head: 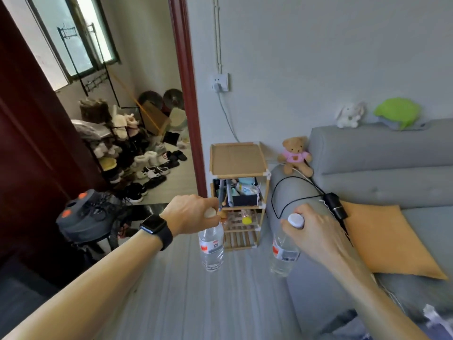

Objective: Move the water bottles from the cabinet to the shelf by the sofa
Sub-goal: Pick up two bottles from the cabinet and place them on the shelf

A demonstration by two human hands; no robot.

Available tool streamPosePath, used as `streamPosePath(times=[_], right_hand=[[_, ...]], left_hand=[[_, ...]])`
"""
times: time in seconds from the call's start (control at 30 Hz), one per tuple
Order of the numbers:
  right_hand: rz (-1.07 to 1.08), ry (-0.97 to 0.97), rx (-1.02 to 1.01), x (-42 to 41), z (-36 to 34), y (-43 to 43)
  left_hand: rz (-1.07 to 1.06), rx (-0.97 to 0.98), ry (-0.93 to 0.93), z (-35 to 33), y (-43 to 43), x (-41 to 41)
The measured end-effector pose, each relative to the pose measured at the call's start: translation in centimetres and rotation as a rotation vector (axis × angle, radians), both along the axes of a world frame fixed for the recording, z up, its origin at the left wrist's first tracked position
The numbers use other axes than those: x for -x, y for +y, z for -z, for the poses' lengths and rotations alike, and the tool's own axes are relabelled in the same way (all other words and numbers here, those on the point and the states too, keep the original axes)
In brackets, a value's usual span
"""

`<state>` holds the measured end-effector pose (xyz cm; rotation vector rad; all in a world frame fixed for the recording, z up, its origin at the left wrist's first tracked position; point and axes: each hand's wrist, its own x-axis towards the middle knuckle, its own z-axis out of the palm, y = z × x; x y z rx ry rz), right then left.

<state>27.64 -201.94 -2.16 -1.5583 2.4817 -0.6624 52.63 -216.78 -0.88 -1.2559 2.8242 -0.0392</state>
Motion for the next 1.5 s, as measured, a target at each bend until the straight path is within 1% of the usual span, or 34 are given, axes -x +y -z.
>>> streamPosePath(times=[0.07, 0.27, 0.4, 0.57, 0.63, 0.67, 0.83, 0.9, 0.97, 1.13, 1.27, 1.33, 1.5], right_hand=[[-0.010, -0.001, -0.005, 2.5, 0.5, -3.2], [-0.065, 0.022, -0.039, 8.7, 0.6, -12.4], [-0.074, 0.033, -0.057, 11.7, 1.0, -18.5], [-0.072, 0.025, -0.074, 15.4, 1.9, -27.1], [-0.069, 0.018, -0.065, 17.3, 2.6, -31.9], [-0.074, 0.021, -0.077, 17.5, 2.6, -32.8], [-0.078, 0.002, -0.070, 19.9, 2.9, -41.8], [-0.092, 0.024, -0.064, 20.7, 3.1, -45.0], [-0.108, 0.052, -0.062, 21.4, 3.7, -47.8], [-0.148, 0.058, -0.082, 23.3, 5.5, -56.1], [-0.283, 0.069, -0.169, 25.1, 6.8, -61.8], [-0.351, 0.061, -0.192, 26.0, 7.2, -64.0], [-0.514, 0.046, -0.272, 28.0, 8.1, -69.2]], left_hand=[[-0.013, -0.012, -0.016, 0.1, -3.0, 2.6], [-0.057, -0.028, 0.026, -0.2, -11.3, 8.5], [-0.039, -0.048, 0.057, 0.5, -17.9, 12.2], [-0.001, -0.080, 0.039, 1.6, -27.3, 16.4], [0.000, -0.080, 0.038, 2.0, -32.6, 18.4], [-0.005, -0.090, 0.039, 2.1, -33.5, 18.7], [-0.018, -0.112, 0.074, 3.7, -43.4, 22.0], [-0.019, -0.136, 0.113, 4.6, -47.3, 23.5], [-0.066, -0.184, 0.153, 5.7, -50.6, 24.8], [-0.151, -0.252, 0.171, 7.7, -56.8, 27.4], [-0.217, -0.231, 0.196, 8.2, -60.0, 29.5], [-0.284, -0.215, 0.228, 8.2, -60.9, 30.8], [-0.495, -0.286, 0.390, 9.0, -62.5, 34.1]])
